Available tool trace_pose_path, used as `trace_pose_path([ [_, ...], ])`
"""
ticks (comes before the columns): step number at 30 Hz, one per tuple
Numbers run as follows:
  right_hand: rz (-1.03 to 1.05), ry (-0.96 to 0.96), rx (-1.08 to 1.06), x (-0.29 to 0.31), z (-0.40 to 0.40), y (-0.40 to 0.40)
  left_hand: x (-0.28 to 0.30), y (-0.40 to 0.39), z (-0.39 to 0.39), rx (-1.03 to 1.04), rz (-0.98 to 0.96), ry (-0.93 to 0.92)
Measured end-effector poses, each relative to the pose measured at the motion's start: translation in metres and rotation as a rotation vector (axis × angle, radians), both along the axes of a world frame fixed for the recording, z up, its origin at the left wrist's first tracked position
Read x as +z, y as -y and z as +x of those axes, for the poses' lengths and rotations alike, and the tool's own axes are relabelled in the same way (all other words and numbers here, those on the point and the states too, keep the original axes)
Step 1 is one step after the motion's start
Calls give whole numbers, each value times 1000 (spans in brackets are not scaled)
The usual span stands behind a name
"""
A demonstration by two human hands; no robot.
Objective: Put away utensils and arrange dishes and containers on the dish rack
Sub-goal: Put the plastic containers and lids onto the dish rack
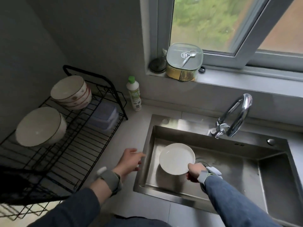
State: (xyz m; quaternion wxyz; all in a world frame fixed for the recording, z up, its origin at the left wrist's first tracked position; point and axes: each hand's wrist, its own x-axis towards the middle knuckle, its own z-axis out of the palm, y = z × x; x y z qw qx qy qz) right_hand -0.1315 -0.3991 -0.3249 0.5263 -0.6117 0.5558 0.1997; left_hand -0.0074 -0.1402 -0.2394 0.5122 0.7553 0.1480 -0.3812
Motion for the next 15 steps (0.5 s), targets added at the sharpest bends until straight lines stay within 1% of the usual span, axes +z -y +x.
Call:
trace_pose_path([
  [2,13,17,17,9,1,-2,4,7,-15,-212,50,-16],
  [3,15,35,18,13,1,-7,5,4,-22,-286,57,-9],
  [6,62,107,-13,30,5,-16,6,0,-35,-416,63,16],
  [9,102,151,-2,55,10,-31,7,-10,-42,-396,24,29],
  [13,157,179,94,79,17,-54,7,-24,-48,-323,-96,-65],
  [15,183,182,140,84,21,-68,8,-32,-53,-294,-109,-89],
])
